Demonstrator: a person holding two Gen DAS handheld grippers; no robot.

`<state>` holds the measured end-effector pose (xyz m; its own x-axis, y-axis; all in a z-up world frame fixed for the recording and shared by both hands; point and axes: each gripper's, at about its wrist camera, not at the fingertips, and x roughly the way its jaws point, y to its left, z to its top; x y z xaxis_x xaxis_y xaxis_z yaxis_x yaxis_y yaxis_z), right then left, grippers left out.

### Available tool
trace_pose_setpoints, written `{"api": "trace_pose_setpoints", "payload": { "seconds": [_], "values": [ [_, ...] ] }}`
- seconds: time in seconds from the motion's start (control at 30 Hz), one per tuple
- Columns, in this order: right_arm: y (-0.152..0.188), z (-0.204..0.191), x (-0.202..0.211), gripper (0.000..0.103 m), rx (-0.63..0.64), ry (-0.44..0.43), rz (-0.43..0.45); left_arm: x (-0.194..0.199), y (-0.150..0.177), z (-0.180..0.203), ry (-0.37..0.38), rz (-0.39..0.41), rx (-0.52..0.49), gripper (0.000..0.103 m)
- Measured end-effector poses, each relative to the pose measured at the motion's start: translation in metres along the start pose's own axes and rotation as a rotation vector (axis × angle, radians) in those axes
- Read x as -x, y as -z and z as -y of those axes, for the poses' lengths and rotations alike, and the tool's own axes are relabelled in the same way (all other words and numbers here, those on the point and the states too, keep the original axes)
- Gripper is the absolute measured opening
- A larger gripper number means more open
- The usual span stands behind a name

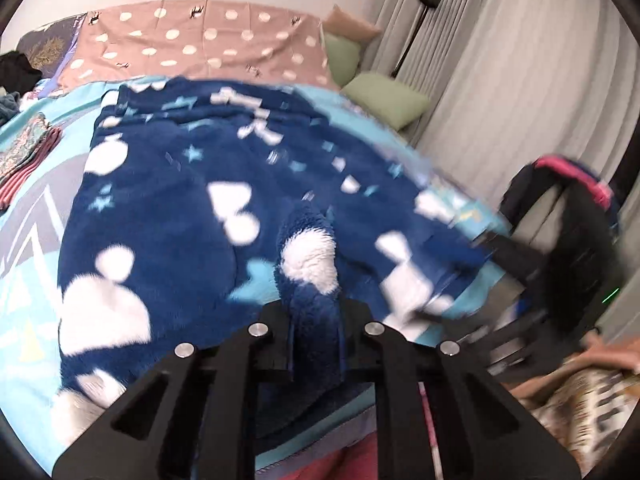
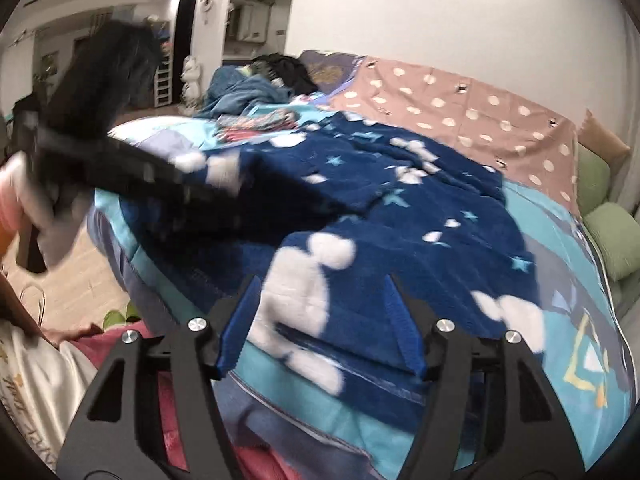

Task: Fold small clothes
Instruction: 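Grasp the hem with the left gripper and lift it toward the collar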

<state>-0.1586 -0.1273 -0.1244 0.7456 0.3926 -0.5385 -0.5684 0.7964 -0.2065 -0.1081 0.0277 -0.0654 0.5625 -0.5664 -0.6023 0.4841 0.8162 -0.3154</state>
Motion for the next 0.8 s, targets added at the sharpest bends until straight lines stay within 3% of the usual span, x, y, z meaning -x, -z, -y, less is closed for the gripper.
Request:
{"api": "trace_pose_setpoints", "payload": {
  "seconds": [0.07, 0.1, 0.13, 0.2, 0.27, 0.3, 0.4, 0.43, 0.53, 0.57, 0.67, 0.73, 0.8],
  "values": [
    [0.001, -0.008, -0.015, 0.06, 0.055, 0.048, -0.033, 0.007, -0.006, 0.008, 0.037, 0.03, -0.016, 0.015],
    [0.0, -0.008, -0.02, 0.034, 0.066, 0.057, -0.048, 0.009, -0.009, 0.013, 0.054, 0.04, -0.026, 0.015],
    [-0.001, -0.006, -0.022, 0.022, 0.045, 0.051, -0.055, 0.01, -0.01, 0.017, 0.065, 0.047, -0.035, 0.015],
    [-0.009, 0.006, -0.013, 0.017, -0.046, -0.019, -0.032, 0.01, -0.016, 0.028, 0.077, 0.057, -0.061, 0.015],
    [-0.019, 0.005, 0.006, 0.017, -0.063, -0.077, 0.017, 0.012, -0.021, 0.036, 0.097, 0.065, -0.077, 0.015],
    [-0.022, -0.004, 0.011, 0.017, -0.01, -0.063, 0.018, 0.014, -0.022, 0.039, 0.113, 0.068, -0.085, 0.015],
    [-0.014, -0.019, -0.005, 0.019, 0.079, -0.083, -0.043, 0.009, -0.024, 0.047, 0.14, 0.056, -0.119, 0.015],
    [-0.01, -0.02, -0.011, 0.024, 0.072, -0.1, -0.065, 0.005, -0.022, 0.048, 0.144, 0.039, -0.127, 0.016],
    [0.004, -0.014, -0.013, 0.048, -0.007, -0.206, -0.066, -0.014, -0.011, 0.047, 0.144, -0.041, -0.129, 0.018],
    [0.004, -0.008, -0.008, 0.051, -0.042, -0.25, -0.057, -0.021, -0.005, 0.044, 0.141, -0.067, -0.124, 0.02],
    [0.007, 0.018, 0.008, 0.052, -0.159, -0.32, -0.03, -0.023, 0.006, 0.039, 0.15, -0.104, -0.117, 0.03],
    [0.008, 0.043, 0.014, 0.052, -0.282, -0.36, -0.023, -0.017, 0.009, 0.04, 0.172, -0.1, -0.131, 0.043],
    [0.006, 0.066, 0.013, 0.052, -0.41, -0.409, -0.015, -0.007, 0.012, 0.045, 0.19, -0.086, -0.162, 0.048]
  ]
}}
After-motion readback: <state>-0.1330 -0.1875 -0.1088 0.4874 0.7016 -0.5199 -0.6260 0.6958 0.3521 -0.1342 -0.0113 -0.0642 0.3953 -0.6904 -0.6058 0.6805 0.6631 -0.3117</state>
